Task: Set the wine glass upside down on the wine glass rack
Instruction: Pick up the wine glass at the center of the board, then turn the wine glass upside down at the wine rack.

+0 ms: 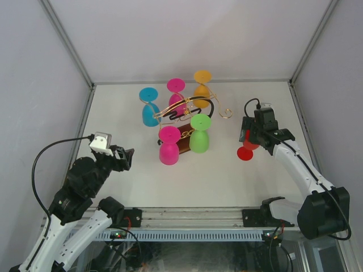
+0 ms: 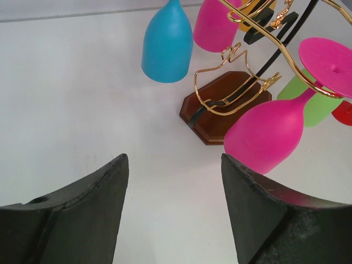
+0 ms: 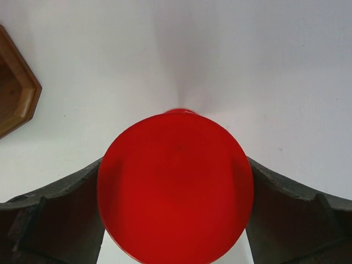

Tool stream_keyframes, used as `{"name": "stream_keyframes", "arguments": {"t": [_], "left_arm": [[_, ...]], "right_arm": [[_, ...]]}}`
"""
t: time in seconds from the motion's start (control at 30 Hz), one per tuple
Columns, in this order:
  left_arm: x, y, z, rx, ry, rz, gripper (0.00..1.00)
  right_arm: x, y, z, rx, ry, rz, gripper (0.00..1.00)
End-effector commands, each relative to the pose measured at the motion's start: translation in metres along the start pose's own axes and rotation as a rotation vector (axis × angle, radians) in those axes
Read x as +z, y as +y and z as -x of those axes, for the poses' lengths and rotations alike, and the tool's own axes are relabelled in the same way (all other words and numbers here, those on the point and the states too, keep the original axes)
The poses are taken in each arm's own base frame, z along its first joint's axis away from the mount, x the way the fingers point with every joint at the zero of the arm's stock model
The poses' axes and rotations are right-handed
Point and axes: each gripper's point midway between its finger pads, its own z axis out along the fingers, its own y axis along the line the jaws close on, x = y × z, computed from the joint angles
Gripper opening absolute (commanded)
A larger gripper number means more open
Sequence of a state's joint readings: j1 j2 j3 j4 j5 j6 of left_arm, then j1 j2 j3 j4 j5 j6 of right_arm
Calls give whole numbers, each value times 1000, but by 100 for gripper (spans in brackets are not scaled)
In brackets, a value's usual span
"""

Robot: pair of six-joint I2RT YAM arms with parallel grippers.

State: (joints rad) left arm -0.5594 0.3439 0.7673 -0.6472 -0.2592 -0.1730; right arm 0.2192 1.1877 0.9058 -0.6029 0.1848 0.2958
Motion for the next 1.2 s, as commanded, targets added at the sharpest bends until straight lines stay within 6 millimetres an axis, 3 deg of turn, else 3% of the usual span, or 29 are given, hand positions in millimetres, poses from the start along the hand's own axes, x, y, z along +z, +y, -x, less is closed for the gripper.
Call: {"name": "stream_keyframes", "arguments": {"t": [0.0,0.27,0.47,0.7,1.0,1.17], "left_arm": [[-1,4,9,-3,-30,21,72],[-6,16,12,-24,-34,90,72],[-14,33,18,-25,-13,189,72],[-29,42,48,-64,-59,250,73],[-23,15,71,-77,-55,124,73],[-18,-9,88,-97,-81,8,78]], "right_arm": [[-5,5,10,15,-43,17,80],[-13,5,10,10,-53,27,68],[-40,5,19,-3,-108,47,62],[-118,8,42,-37,-257,110,59],[-234,44,68,0,-482,439,54],[-268,61,71,13,-532,590,53]]}}
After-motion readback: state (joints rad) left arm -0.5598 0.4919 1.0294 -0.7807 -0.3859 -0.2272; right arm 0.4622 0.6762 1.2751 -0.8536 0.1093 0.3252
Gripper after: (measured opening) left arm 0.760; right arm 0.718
